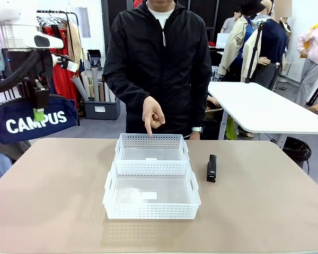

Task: Distribute items into two baskets.
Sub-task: Move the picked Pencil pouch towards the Organizing basket indicated by the person, stopping as directed.

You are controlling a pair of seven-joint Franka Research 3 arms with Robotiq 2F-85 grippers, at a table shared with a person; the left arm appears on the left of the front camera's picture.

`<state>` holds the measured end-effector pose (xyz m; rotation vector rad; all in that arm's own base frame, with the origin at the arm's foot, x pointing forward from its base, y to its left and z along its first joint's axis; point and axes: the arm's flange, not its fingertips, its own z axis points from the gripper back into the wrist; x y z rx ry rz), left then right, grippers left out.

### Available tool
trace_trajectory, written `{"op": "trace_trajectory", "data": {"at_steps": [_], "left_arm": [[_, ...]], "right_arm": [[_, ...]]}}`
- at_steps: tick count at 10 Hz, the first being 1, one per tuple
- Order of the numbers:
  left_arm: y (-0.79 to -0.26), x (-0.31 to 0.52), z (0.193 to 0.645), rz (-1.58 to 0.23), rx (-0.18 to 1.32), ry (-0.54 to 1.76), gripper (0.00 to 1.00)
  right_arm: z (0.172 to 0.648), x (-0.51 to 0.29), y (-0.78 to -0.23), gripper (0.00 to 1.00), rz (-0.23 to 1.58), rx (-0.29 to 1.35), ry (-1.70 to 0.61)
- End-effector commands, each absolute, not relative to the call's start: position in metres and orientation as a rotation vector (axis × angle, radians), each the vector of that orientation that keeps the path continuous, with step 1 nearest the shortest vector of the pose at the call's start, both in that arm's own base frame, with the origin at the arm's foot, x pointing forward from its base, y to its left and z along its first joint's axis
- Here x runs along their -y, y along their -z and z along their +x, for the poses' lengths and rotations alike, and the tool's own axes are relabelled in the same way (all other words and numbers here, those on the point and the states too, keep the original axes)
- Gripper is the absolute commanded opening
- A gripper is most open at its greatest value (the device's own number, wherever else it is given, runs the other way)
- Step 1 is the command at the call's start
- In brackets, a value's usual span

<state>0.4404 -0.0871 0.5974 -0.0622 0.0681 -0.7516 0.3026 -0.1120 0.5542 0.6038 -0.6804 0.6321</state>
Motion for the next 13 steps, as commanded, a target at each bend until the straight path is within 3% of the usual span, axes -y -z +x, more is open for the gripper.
{"op": "trace_trajectory", "data": {"at_steps": [1, 13], "left_arm": [[-0.596, 0.088, 0.437, -0.113, -0.039, 0.78, 0.0], [-0.558, 0.169, 0.382, -0.112, -0.08, 0.929, 0.0]], "right_arm": [[0.303, 0.112, -0.556, 1.0, 0.611, 0.69, -0.645], [0.303, 0.112, -0.556, 1.0, 0.611, 0.69, -0.645]]}}
